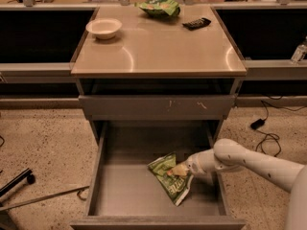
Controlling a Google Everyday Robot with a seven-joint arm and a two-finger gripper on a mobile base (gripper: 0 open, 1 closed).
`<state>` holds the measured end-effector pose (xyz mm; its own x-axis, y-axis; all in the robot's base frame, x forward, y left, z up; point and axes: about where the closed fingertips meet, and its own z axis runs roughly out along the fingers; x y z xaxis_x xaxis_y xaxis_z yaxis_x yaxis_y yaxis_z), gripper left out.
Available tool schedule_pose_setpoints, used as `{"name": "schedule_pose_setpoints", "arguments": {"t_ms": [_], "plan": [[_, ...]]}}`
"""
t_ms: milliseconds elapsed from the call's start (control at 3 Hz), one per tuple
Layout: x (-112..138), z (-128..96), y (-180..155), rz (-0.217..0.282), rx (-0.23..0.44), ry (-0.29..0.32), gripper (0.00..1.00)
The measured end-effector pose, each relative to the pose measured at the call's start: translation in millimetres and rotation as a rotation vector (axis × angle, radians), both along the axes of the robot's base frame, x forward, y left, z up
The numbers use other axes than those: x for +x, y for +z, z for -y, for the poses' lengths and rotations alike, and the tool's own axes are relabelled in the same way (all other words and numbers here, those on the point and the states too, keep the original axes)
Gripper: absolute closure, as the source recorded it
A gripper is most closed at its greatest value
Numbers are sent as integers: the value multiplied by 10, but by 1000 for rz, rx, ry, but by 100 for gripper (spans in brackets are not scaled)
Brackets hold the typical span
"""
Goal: Pick green jalapeno chip bag from middle drawer and place on counter
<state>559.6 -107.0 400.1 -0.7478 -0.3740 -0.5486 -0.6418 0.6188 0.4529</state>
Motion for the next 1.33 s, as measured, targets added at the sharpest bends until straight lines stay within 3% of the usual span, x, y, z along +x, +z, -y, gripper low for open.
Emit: {"name": "schedule_pose_setpoints", "arguments": {"t_ms": [333, 667, 1000, 1333], "plan": [[-22, -128, 732, 11, 5, 68, 100], [180, -177, 2053, 102, 29, 145, 100], [249, -298, 3103, 160, 57, 249, 100], [263, -312, 3134, 161, 60, 255, 100]]}}
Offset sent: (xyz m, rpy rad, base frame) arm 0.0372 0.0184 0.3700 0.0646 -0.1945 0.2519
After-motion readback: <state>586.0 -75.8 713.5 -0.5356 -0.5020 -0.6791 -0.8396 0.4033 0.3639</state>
